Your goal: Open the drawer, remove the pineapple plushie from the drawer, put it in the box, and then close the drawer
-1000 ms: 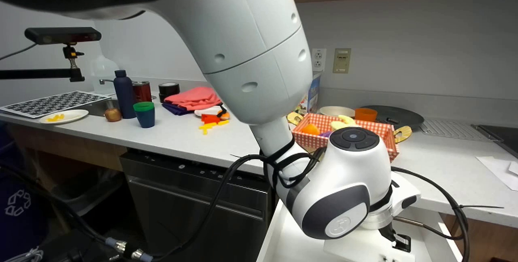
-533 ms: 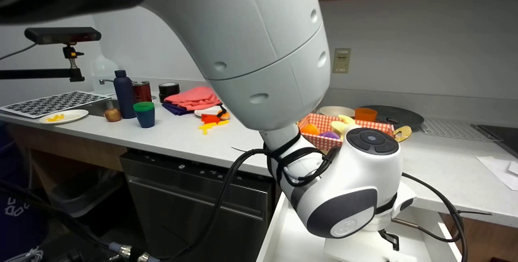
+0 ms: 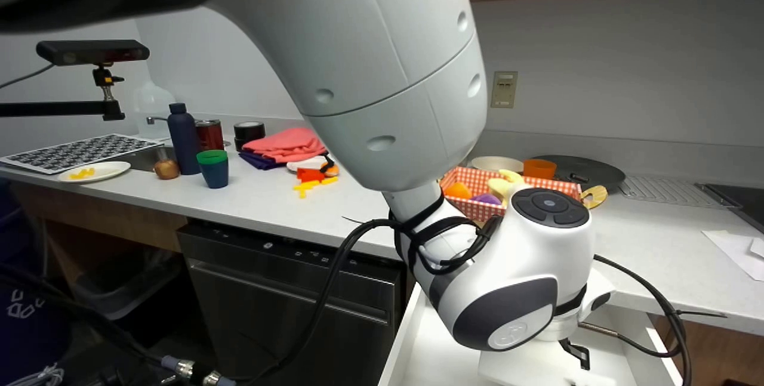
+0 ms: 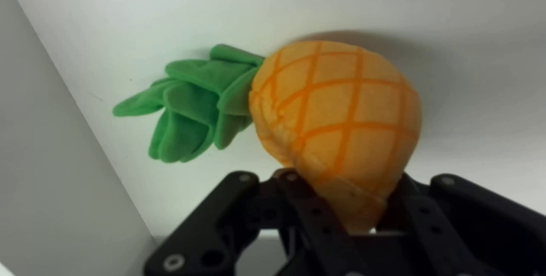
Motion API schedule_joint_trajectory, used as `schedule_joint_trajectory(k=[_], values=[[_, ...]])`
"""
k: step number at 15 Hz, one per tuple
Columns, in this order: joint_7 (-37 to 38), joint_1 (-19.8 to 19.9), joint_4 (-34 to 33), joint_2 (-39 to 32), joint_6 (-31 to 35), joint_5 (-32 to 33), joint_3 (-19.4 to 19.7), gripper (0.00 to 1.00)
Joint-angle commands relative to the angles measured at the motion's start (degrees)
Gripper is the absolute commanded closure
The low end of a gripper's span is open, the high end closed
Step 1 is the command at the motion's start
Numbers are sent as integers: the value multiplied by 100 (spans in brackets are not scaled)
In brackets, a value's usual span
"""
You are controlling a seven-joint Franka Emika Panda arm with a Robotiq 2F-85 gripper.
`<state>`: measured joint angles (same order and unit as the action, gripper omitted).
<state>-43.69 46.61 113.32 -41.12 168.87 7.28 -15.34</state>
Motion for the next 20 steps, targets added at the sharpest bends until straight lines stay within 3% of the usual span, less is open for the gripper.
schedule_joint_trajectory(k=[1, 5, 9, 10, 18, 19, 20], values=[[-121, -224, -15, 5, 182, 90, 267, 95], [-366, -257, -51, -110, 759, 283, 336, 95], [-729, 71, 1, -121, 556, 359, -43, 95], [-495, -168, 24, -68, 622, 280, 197, 81], [-574, -108, 39, -85, 619, 276, 114, 81], [-574, -108, 39, -85, 619, 276, 114, 95], [-533, -173, 39, -74, 642, 289, 193, 95]])
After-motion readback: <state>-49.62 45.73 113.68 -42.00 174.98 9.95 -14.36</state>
